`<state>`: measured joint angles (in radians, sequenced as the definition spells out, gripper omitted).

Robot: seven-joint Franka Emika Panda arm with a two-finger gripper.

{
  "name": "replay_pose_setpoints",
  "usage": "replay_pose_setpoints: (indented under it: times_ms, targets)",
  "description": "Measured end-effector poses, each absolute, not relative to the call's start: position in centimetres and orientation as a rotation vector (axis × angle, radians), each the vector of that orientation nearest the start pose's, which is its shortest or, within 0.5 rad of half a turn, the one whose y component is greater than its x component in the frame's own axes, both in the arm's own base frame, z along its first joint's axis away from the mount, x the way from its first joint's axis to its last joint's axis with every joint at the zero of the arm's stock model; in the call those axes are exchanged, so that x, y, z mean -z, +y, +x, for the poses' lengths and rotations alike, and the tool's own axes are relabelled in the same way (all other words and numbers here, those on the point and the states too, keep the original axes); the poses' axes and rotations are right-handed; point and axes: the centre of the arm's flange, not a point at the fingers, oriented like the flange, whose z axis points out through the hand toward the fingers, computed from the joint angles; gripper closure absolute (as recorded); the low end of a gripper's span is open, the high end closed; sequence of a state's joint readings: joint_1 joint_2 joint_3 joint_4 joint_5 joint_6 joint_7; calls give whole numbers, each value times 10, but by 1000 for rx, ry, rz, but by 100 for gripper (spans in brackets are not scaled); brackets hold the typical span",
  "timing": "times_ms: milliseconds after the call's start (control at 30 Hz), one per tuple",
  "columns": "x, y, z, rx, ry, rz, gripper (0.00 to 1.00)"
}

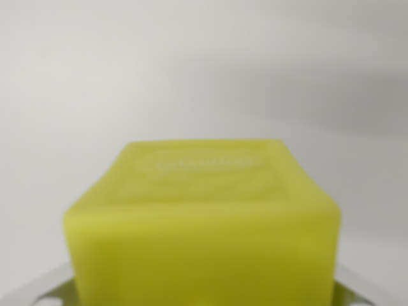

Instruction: Pick yellow cube

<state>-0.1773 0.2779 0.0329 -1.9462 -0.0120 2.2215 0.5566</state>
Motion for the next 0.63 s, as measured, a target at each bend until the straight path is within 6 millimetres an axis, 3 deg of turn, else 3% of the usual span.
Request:
replay_pose_setpoints:
  times_ms: [333, 633]
  targets:
    - [-363, -89, 602, -3, 1070, -2955, 100]
    - [-365, -89, 602, -3, 1070, -2955, 100]
